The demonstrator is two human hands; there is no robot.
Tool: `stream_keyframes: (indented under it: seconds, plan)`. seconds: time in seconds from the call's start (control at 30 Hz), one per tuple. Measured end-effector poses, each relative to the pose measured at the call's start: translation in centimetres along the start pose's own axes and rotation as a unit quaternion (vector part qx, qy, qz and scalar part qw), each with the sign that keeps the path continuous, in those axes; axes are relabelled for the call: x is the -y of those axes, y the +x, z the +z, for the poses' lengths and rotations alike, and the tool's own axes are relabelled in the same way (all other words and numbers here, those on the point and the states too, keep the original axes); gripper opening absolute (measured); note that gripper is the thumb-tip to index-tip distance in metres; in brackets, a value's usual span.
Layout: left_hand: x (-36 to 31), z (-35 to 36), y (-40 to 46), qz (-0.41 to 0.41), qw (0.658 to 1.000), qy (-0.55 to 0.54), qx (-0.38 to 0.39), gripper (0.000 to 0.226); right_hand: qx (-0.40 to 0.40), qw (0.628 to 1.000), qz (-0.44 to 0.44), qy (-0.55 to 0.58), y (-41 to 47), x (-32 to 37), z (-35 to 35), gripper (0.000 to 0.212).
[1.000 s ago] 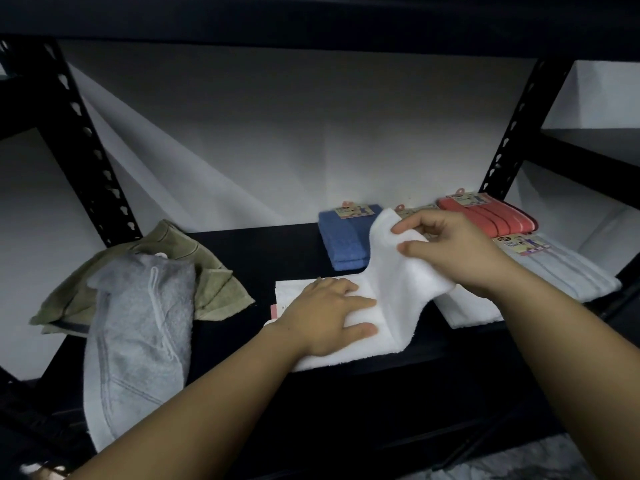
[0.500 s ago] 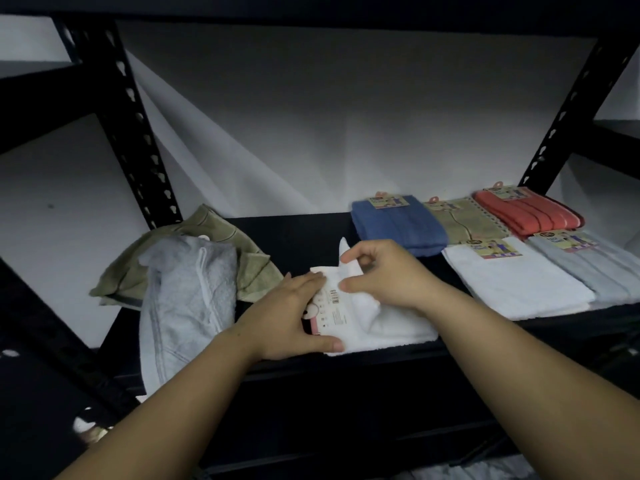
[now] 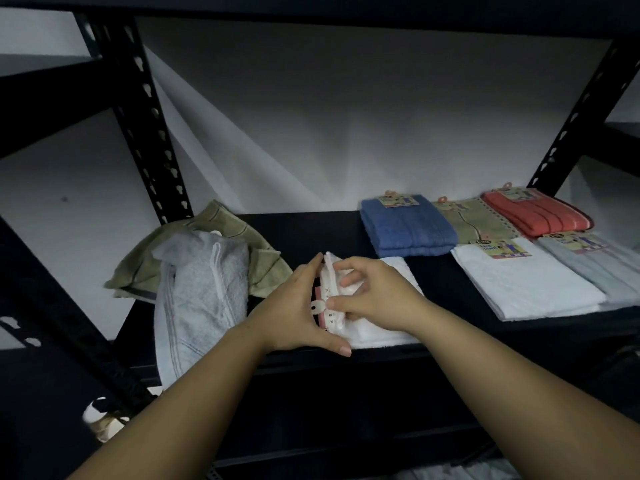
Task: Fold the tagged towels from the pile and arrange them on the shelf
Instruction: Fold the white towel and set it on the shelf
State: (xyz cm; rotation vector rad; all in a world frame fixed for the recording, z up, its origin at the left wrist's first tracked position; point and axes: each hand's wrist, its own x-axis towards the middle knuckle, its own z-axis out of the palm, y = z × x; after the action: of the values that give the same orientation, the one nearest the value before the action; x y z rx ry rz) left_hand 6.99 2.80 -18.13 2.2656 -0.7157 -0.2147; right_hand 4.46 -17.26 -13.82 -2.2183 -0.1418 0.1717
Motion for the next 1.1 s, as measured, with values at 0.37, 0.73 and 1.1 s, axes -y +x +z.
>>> stream_keyframes:
  seconds: [0.37, 0.73, 1.1]
  plan:
    - [0.2, 0.2, 0.3, 0.007, 0.999, 0.045, -0.020, 0.114, -0.116, 0.986, -0.071, -0.096, -0.5, -3.1, -2.3, 0.041]
    - [0.5, 0.7, 1.0, 0.007, 0.985, 0.171, 0.022, 0.125, 0.033, 0.954, 0.058, -0.293, -0.3, -7.2, -3.6, 0.098]
    - [0.4, 0.5, 0.6, 0.027, 0.989, 0.144, 0.016, 0.135, 0.070, 0.935, -0.013, -0.348, 1.5, -3.2, 0.6, 0.071]
